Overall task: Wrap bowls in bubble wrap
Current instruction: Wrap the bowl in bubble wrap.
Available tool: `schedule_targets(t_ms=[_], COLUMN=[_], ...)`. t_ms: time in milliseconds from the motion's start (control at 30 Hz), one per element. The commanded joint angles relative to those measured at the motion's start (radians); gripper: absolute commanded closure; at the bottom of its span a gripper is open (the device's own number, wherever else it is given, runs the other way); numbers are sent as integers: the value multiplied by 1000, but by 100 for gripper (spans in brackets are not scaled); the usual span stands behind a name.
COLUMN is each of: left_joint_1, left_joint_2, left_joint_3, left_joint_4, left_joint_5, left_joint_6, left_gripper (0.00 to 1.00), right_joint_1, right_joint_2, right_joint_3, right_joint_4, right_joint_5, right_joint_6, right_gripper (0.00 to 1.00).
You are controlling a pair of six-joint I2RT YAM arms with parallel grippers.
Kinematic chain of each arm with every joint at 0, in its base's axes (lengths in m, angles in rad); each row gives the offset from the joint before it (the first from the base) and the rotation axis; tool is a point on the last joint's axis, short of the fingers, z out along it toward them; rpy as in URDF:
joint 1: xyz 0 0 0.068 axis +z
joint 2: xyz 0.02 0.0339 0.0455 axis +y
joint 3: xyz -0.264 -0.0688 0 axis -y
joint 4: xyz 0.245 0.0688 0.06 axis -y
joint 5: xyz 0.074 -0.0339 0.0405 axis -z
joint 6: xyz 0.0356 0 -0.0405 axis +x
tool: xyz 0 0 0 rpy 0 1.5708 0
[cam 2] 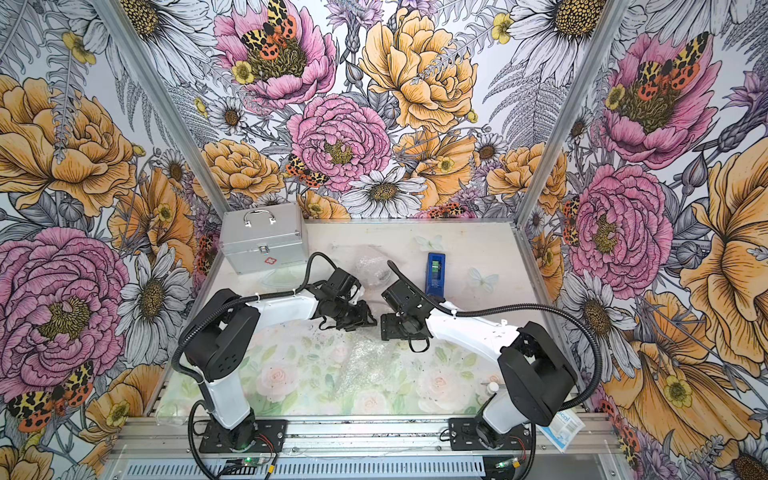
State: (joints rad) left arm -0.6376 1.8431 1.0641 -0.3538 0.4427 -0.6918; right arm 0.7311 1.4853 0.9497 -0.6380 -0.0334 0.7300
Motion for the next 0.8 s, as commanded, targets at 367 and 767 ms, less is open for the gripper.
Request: schedule_targets(t_ms=[367, 767], left_joint_1=[-61, -97], left_joint_2=[-140, -194], left_joint_3=[-167, -181], left_joint_4=[159, 141], left_joint_5=[-126, -237], left_joint_6=[-363, -445], left_gripper=[100, 100], right_joint_1=[31, 12], right_joint_2=[-98, 109], right_joint_3=[28, 27], right_joint_4=[0, -8], right_joint_5=[10, -37], right_joint_6=[265, 126], right_gripper=[16, 19])
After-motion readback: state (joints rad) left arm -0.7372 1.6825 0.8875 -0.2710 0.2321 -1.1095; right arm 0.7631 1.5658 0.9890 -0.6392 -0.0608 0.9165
